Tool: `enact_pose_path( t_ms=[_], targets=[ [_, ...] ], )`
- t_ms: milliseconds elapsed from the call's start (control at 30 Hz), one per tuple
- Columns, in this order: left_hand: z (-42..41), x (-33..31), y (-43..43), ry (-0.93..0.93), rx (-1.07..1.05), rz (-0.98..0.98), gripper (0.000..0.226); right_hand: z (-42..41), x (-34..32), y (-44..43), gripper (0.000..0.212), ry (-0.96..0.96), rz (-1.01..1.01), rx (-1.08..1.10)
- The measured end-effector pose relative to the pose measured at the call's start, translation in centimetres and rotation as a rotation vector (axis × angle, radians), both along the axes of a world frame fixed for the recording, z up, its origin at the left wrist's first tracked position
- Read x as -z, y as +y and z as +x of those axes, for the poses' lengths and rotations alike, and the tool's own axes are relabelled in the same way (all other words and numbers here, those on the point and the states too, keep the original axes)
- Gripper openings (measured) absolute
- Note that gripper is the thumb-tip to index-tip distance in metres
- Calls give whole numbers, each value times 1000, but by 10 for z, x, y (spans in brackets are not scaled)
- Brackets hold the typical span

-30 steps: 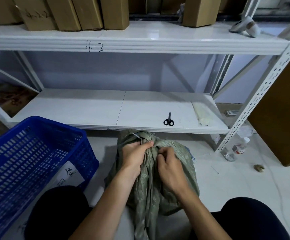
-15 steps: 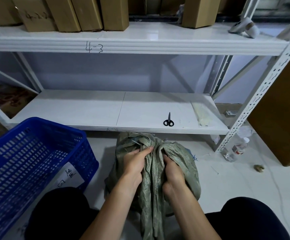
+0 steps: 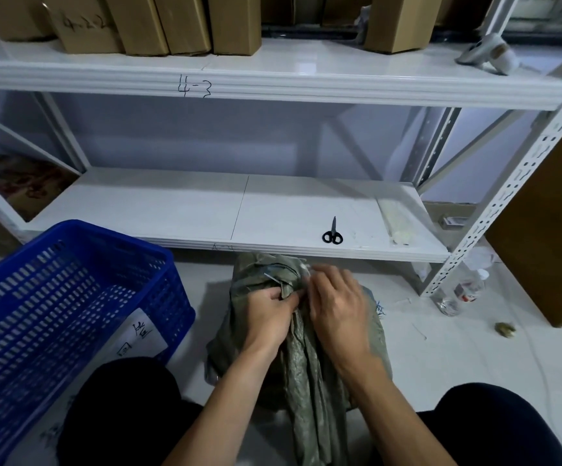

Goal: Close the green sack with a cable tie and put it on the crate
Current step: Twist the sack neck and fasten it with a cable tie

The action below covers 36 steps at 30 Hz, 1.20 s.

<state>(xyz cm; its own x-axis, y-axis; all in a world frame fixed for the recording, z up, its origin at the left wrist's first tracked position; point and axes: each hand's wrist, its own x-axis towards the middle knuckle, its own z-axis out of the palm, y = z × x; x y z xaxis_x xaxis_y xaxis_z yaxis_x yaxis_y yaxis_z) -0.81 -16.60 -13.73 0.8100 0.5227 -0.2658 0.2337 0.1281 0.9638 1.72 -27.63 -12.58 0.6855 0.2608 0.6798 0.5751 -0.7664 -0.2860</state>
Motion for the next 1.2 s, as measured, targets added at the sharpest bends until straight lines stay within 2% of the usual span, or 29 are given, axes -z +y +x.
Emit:
enact_pose_path(
  t_ms=[67,167,233,333,500,667,700,767,867,933,1100,1200],
  targets=[
    [0,-1,-1,18,56,109,34,4,3,6,19,65,-20,-70],
    [-8,-6,1,11,113,179,30,6,11,8,18,165,-5,-87],
    [-15,-7,4,19,78,112,30,6,14,6,20,188,-2,-135],
    [-12,-13,10,153,40,-183,31,1,14,3,24,197,14,-179],
    [-8,-6,16,161,185,-226,27,1,17,-4,30,279,64,-144],
    [-5,3,15,193,232,-272,31,3,22,-7,34,320,95,-111],
    [-6,2,14,196,234,-237,32,4,22,-8,33,328,108,-129],
    [-8,-1,15,205,255,-36,34,4,23,-7,29,335,118,-151],
    [-5,3,26,231,367,532,40,4,27,-7,25,335,96,-151],
    [-6,5,28,208,374,784,37,4,28,-6,26,351,117,-160],
    [-16,13,15,-138,207,1111,21,11,27,-6,31,397,129,-156],
    [-15,14,11,-310,176,1176,18,14,29,-9,27,431,95,-151]
  ],
)
